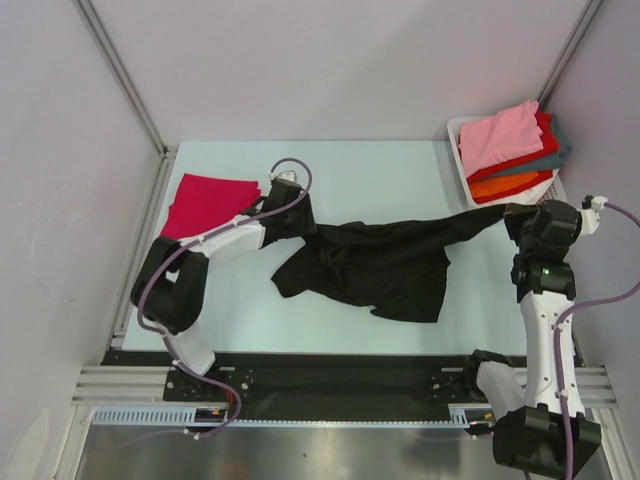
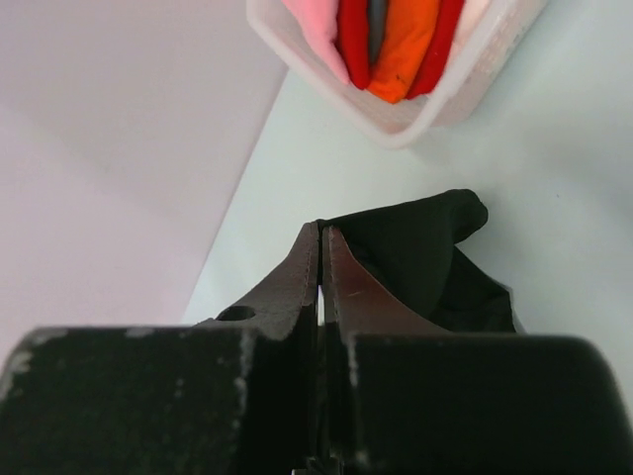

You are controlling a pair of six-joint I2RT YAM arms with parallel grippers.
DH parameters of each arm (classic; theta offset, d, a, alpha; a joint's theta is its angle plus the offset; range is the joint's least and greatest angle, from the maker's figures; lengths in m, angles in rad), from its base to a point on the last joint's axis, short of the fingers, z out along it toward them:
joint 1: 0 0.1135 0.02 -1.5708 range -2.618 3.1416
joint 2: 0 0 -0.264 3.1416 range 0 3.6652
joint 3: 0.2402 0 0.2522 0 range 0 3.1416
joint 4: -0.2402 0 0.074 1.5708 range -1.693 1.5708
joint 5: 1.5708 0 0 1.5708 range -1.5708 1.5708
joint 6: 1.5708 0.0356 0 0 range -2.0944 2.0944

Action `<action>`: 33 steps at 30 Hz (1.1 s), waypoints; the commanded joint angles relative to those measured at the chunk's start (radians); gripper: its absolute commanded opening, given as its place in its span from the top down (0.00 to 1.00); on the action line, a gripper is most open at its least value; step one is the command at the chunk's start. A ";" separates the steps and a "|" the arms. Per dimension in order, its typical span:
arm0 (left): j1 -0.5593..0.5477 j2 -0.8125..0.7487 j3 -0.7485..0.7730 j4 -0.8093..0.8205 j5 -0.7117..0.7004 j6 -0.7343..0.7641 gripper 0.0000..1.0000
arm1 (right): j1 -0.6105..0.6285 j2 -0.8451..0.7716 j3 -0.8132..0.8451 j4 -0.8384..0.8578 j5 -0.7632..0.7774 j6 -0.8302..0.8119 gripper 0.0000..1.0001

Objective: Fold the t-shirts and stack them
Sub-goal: Flatten the tshirt out

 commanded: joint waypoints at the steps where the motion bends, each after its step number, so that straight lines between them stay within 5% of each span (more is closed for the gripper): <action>1: 0.004 0.066 0.067 0.004 -0.042 -0.024 0.37 | -0.014 0.011 0.069 0.068 0.022 0.018 1.00; 13: 0.013 0.209 0.179 0.103 0.060 -0.070 0.44 | -0.019 0.022 0.067 0.078 -0.004 0.015 1.00; 17: 0.022 0.244 0.236 0.100 0.097 -0.062 0.95 | -0.022 0.025 0.075 0.078 -0.005 0.009 1.00; 18: 0.032 0.232 0.248 0.096 0.097 -0.057 1.00 | -0.024 0.025 0.076 0.077 -0.007 0.009 1.00; 26: 0.042 -0.030 0.165 0.028 0.008 0.048 1.00 | -0.044 0.004 0.087 0.057 -0.011 -0.008 1.00; 33: 0.076 -0.236 0.092 -0.038 0.123 0.061 1.00 | -0.045 -0.025 0.110 0.023 -0.041 0.012 1.00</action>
